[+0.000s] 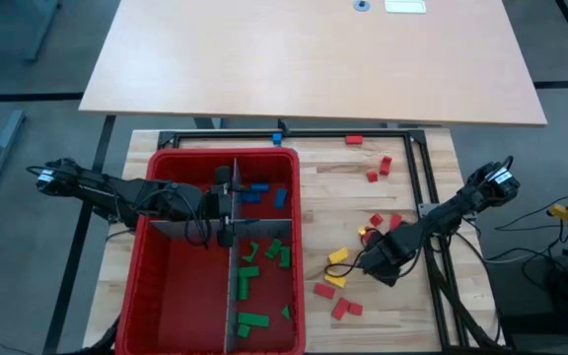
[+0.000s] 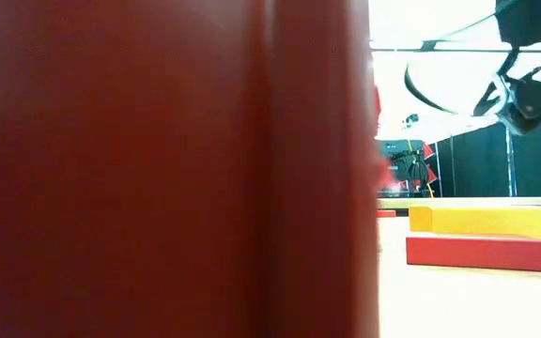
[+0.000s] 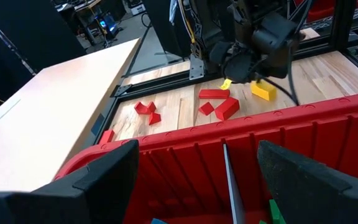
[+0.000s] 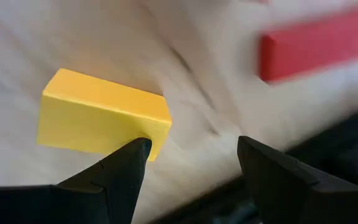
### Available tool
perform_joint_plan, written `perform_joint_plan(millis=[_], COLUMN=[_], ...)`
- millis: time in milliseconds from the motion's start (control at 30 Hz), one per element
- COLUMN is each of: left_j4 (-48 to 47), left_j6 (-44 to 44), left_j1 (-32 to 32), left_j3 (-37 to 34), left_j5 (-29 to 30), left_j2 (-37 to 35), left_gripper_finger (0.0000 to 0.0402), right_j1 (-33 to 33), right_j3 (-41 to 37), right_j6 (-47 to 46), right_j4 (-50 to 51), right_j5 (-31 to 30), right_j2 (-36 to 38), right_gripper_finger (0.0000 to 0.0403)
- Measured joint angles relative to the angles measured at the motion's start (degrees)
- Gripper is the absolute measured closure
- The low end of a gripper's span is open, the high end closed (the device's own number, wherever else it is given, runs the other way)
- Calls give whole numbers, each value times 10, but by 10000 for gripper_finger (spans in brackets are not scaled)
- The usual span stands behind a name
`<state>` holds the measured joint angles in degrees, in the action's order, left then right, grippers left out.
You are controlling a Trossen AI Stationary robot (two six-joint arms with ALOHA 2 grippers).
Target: Sort blocks
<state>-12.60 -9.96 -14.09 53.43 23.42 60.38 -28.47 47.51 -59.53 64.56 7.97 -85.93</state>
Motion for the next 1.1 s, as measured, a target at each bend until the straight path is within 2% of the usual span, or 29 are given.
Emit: perform_joint_plan(millis=[133,300,500,767,1100], left_j4=[0,0,0,-4,-16], left_j6=[0,0,0,0,0], left_j1=[0,0,0,0,0], left_j3=[0,0,0,0,0], left_j5=[0,0,0,0,0], left_j2=[0,0,0,0,0], left_gripper_finger=[89,89,89,89,89], right_j1=[0,0,0,0,9], right_j3=[12,29,54,82,82], right_j6=[14,25,22,-81,-207], right_j4=[-45,-39,-38,-39,-56], right_j5=[-15,-65,-67,-19,-5], right_j2=[0,0,4,5,5], right_gripper_finger=[161,148,132,125,157])
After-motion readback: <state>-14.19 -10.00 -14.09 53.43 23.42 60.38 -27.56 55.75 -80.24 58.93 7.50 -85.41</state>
